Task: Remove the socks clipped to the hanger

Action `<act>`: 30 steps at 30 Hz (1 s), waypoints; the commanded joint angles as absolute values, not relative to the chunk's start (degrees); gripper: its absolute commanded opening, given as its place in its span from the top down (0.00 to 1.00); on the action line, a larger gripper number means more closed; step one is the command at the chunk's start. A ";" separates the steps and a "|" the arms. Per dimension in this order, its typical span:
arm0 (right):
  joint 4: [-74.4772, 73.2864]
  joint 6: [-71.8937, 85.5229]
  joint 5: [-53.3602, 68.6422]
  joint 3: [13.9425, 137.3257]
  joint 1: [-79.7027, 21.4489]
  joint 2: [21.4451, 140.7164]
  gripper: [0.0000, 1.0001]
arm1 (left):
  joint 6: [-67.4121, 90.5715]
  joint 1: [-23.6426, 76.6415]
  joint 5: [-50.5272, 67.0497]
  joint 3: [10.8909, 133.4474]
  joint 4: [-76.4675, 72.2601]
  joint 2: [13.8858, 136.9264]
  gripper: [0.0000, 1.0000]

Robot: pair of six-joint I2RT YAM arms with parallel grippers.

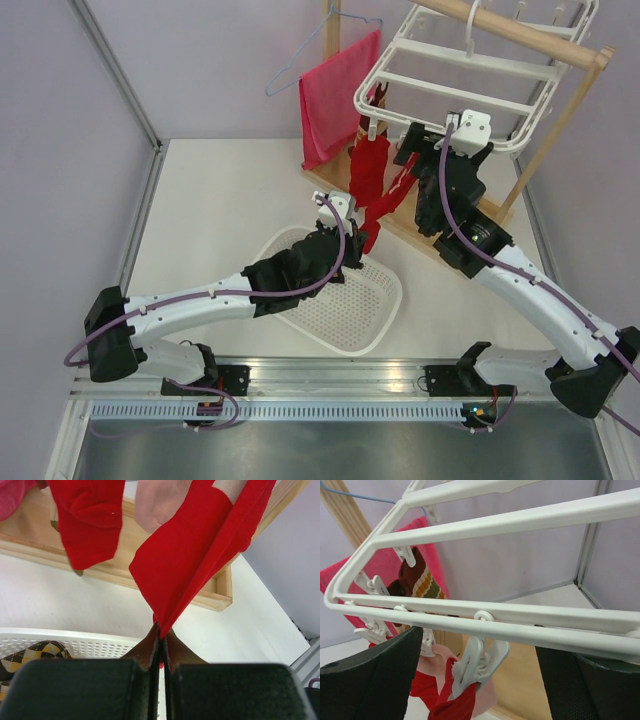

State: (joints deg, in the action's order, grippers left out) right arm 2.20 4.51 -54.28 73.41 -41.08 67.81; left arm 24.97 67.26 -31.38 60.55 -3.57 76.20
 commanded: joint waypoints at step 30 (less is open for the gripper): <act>15.64 4.30 -50.27 64.69 -36.21 62.67 0.99 | 27.95 67.50 -29.79 60.64 -4.13 77.26 0.98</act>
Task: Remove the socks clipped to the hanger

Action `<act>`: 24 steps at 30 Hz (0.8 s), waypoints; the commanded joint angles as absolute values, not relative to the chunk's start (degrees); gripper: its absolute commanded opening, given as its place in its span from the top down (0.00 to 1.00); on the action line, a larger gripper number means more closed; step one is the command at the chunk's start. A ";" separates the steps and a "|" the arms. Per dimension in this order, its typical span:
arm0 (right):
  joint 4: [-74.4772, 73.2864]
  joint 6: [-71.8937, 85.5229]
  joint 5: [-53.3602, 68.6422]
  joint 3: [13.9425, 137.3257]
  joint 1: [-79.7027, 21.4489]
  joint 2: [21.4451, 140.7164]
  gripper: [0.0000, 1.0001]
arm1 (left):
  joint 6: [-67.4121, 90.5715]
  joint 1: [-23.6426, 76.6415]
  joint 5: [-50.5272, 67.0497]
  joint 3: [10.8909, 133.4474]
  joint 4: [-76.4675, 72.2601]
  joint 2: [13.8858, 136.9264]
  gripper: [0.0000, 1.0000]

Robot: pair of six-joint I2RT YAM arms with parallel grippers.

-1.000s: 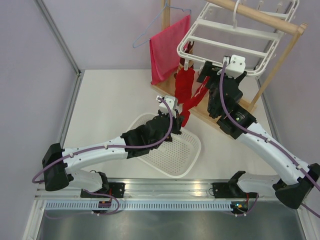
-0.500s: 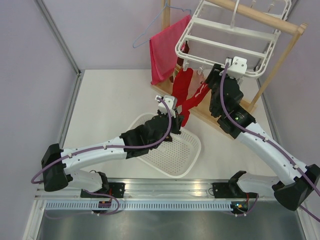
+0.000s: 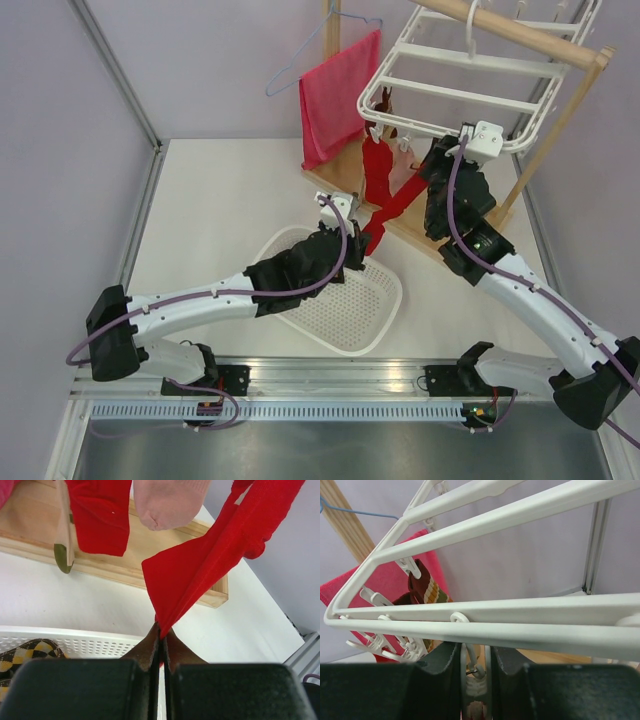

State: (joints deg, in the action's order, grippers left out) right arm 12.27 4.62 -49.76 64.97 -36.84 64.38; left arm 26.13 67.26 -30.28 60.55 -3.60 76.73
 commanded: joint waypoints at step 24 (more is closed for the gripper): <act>20.02 7.82 -47.99 62.06 -36.12 59.16 0.16 | 28.74 67.50 -29.00 60.12 -4.04 77.87 0.98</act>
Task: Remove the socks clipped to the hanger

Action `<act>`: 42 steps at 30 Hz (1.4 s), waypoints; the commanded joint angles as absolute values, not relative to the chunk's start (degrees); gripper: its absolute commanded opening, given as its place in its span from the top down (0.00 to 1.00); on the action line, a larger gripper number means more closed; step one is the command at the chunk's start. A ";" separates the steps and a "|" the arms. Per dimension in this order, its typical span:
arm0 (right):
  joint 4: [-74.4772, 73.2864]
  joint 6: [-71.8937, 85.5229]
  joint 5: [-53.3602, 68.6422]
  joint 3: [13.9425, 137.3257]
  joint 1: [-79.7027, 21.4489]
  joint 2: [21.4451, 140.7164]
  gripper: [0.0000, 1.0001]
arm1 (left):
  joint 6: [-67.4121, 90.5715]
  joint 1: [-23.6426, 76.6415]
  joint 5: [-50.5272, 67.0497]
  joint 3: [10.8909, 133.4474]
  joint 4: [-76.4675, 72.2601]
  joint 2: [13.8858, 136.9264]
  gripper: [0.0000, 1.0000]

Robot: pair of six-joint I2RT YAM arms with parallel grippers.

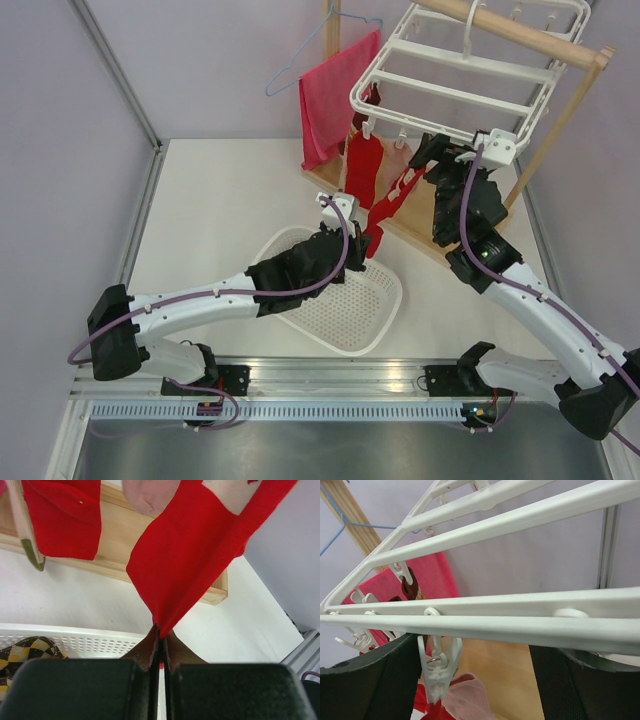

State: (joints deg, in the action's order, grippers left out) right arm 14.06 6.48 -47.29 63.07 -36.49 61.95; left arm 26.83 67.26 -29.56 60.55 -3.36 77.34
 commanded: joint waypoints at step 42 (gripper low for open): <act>20.83 4.92 -43.42 56.96 -36.21 56.61 0.23 | 27.60 67.50 -31.99 57.92 -3.78 75.33 0.98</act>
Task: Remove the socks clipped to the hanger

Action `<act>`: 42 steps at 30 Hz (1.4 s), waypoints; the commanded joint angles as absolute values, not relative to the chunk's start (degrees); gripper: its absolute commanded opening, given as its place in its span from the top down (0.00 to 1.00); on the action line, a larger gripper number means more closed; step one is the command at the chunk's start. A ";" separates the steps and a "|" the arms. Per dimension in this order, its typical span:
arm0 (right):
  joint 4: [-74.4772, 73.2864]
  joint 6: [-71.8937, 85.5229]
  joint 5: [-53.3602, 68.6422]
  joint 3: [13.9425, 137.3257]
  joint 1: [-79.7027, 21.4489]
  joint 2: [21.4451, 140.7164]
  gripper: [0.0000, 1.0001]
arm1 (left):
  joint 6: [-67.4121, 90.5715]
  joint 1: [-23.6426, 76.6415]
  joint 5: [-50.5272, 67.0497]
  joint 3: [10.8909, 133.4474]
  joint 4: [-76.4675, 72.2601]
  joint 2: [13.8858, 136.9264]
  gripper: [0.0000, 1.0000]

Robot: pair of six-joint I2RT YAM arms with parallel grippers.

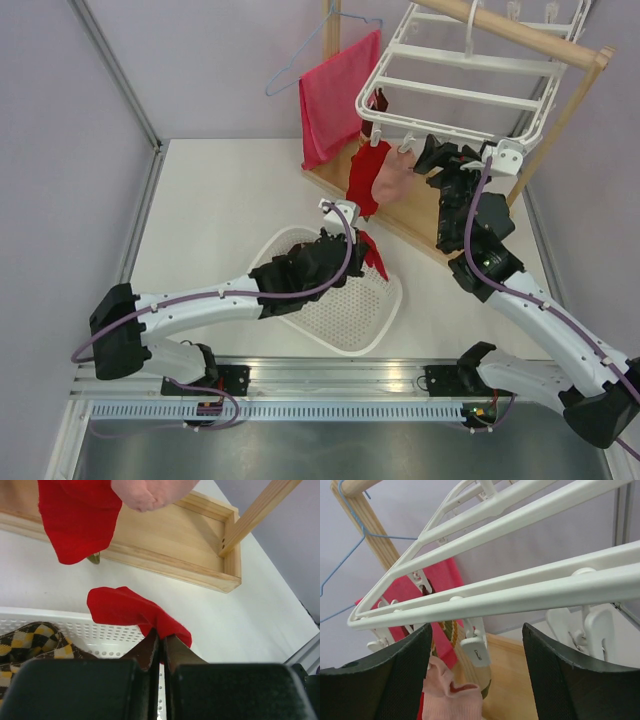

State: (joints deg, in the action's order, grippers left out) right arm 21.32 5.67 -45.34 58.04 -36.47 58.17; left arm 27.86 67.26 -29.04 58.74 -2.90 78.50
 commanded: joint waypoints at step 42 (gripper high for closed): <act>12.04 19.95 -45.97 20.48 -36.12 40.34 0.20 | 40.77 57.30 -21.79 39.20 18.98 61.52 0.78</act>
State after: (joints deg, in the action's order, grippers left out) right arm 11.27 18.26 -44.75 20.32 -36.36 40.36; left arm 35.86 57.60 -22.70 39.24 18.13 61.36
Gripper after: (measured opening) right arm 0.799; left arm 0.128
